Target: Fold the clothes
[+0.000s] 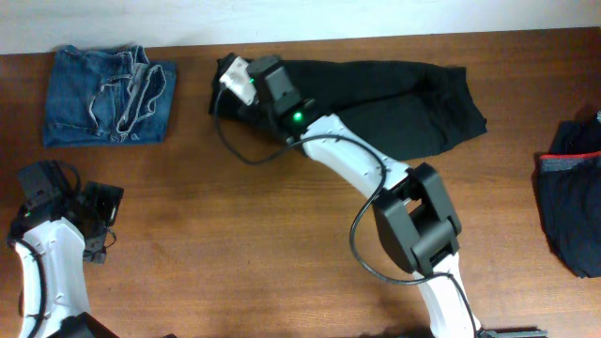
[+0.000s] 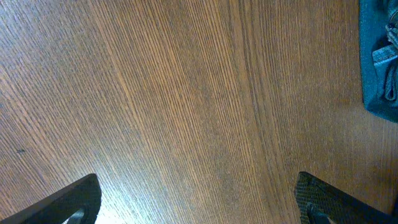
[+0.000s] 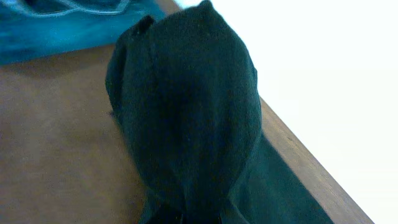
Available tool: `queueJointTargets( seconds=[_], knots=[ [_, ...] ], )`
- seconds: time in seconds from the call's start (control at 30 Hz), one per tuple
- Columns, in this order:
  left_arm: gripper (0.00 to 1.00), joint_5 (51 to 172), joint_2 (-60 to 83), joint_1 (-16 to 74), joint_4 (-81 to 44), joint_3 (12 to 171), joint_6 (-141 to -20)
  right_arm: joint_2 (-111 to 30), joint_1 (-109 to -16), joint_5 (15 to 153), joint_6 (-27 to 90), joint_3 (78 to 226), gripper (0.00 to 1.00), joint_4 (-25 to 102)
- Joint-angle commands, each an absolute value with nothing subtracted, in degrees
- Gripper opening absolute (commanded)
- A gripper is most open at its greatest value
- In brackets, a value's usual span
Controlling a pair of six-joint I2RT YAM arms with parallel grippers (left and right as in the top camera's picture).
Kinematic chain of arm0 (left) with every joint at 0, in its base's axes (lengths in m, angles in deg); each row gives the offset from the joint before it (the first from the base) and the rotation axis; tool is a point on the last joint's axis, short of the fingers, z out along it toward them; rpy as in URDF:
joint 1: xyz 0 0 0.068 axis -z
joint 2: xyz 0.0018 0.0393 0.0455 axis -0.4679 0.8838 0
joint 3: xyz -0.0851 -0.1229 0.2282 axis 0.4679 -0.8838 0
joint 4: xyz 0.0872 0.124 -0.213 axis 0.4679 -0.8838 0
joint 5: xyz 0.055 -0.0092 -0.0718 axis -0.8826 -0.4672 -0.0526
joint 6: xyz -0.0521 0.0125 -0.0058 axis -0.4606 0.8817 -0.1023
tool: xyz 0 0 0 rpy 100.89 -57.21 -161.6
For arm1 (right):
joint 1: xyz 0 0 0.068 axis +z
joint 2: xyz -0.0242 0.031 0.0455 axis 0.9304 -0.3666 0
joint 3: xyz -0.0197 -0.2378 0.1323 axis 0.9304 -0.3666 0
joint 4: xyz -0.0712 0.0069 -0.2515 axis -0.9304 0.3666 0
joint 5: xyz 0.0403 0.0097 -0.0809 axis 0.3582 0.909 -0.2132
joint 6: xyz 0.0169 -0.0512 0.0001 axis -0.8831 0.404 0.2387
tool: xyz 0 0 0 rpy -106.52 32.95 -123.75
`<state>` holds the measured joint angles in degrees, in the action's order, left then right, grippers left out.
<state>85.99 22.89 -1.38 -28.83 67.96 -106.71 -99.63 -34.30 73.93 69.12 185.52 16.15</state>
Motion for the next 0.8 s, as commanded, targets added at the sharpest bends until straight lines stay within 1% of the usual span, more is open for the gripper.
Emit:
queueJointTargets(
  seconds=[0.0, 0.07, 0.13, 0.2, 0.27, 0.33, 0.4, 0.43, 0.47, 0.5, 0.53, 0.67, 0.77],
  knots=[
    [0.99, 85.6, 22.2, -1.6, -29.0, 68.8, -105.6, -97.5, -38.5, 79.7, 63.1, 187.2, 0.09, 13.8],
    [0.99, 85.5, 22.2, -1.6, -29.0, 68.8, -105.6, -98.2, -41.4, 87.9, 58.8, 187.2, 0.14, 11.6],
    [0.99, 85.6, 22.2, -1.6, -29.0, 68.8, -105.6, -99.1, -43.6, 93.7, 55.1, 187.2, 0.16, 9.7],
    [0.99, 85.6, 22.2, -1.6, -29.0, 68.8, -105.6, -100.1, -45.1, 96.0, 52.1, 187.2, 0.17, 8.1],
    [0.99, 85.6, 22.2, -1.6, -29.0, 68.8, -105.6, -101.9, -46.3, 96.6, 50.3, 187.2, 0.20, 6.9],
    [0.99, 85.6, 22.2, -1.6, -29.0, 68.8, -105.6, -104.1, -47.2, 96.7, 49.1, 187.2, 0.21, 6.5],
    [0.99, 85.6, 22.2, -1.6, -29.0, 68.8, -105.6, -106.5, -47.5, 96.9, 47.0, 187.2, 0.28, 6.6],
    [0.99, 85.6, 22.2, -1.6, -29.0, 68.8, -105.6, -107.3, -47.6, 97.1, 46.4, 187.2, 0.32, 6.6],
    [0.99, 85.6, 22.2, -1.6, -29.0, 68.8, -105.6, -107.9, -47.6, 97.1, 45.8, 187.2, 0.42, 6.8],
    [0.99, 85.6, 22.2, -1.6, -29.0, 68.8, -105.6, -108.2, -47.6, 97.2, 45.5, 187.2, 0.64, 6.9],
    [0.99, 85.6, 22.2, -1.6, -29.0, 68.8, -105.6, -108.5, -47.6, 97.1, 44.5, 187.2, 0.99, 7.2],
    [0.99, 85.7, 22.2, -1.5, -29.0, 68.8, -105.6, -108.0, -47.7, 97.1, 42.0, 187.2, 0.99, 7.8],
    [0.99, 85.9, 22.2, -1.5, -29.5, 68.8, -105.6, -105.1, -49.0, 97.1, 41.8, 187.3, 0.99, 10.4]
  ],
)
